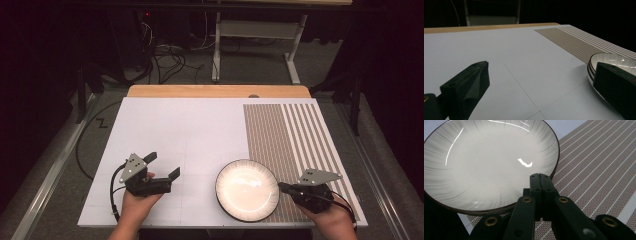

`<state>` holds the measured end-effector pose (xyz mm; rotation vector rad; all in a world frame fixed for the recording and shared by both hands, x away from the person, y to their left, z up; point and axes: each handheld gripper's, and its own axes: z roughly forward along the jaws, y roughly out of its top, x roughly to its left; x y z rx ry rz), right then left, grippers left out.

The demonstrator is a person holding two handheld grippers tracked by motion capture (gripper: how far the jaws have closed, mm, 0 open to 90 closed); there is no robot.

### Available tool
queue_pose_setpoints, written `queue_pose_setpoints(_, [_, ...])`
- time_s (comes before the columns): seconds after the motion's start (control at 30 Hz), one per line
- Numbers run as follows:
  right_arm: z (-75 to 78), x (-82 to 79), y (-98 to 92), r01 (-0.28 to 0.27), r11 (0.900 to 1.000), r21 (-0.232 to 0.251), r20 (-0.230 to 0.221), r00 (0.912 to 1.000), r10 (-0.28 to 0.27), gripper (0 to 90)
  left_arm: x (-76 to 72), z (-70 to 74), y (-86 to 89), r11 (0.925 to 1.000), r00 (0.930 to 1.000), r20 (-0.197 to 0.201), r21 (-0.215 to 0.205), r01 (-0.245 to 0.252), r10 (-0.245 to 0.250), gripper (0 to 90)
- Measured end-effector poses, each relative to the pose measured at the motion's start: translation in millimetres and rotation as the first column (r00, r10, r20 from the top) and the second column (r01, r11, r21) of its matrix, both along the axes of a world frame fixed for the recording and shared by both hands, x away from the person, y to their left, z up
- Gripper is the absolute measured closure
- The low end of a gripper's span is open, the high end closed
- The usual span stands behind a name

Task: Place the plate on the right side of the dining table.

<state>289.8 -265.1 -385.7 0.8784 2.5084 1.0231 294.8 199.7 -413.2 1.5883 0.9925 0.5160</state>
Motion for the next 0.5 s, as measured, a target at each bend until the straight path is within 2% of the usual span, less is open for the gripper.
queue_pose_setpoints(0.5, [3.3, -1.7, 5.9, -0.018, 0.998, -0.053, 0.009, 0.9998, 0.018, 90.0, 0.3, 0.2, -0.4, 1.0000, 1.0000, 0.000, 0.002, 0.002, -0.002, 1.7])
